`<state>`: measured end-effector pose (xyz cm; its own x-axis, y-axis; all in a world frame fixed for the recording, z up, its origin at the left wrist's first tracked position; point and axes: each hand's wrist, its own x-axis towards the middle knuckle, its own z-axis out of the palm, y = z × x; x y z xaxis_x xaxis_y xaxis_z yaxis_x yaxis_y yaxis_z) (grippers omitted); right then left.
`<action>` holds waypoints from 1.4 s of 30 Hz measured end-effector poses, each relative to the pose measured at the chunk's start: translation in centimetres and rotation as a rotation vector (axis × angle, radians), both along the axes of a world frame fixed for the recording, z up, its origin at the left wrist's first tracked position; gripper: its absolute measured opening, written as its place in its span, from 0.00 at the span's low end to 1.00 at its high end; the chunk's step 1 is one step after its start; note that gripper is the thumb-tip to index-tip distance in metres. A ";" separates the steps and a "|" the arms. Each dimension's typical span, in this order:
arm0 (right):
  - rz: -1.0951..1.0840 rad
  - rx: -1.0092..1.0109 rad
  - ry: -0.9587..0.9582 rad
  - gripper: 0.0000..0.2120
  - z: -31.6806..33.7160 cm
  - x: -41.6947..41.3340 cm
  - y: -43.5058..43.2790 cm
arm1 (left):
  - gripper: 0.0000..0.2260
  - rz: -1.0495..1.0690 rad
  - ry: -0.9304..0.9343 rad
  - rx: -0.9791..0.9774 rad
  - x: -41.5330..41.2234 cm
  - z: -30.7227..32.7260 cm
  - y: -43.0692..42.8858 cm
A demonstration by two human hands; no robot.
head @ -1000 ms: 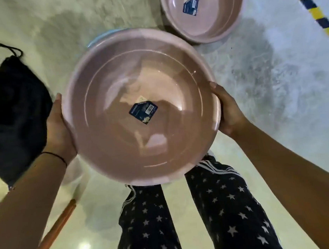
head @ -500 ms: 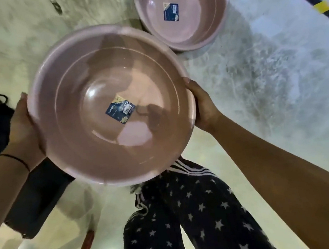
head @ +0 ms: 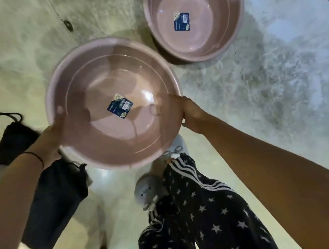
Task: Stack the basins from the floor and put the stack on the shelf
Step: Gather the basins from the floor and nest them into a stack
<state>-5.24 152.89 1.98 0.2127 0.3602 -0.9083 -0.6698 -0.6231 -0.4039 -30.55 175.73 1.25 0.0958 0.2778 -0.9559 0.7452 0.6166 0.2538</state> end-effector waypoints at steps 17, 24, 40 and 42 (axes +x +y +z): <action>-0.136 0.212 0.117 0.25 -4.6 2.6 1.0 | 0.24 0.486 -0.234 0.066 2.3 -2.7 2.1; -0.164 0.133 0.076 0.26 -3.9 3.0 -1.4 | 0.13 0.533 -0.261 0.051 3.7 -2.0 1.2; -0.456 0.120 0.096 0.26 12.1 9.6 -13.4 | 0.36 -0.093 -0.044 -0.247 17.6 13.6 -0.2; -0.491 0.131 0.069 0.26 13.8 10.6 -13.5 | 0.37 -0.151 -0.055 -0.227 19.8 15.3 0.0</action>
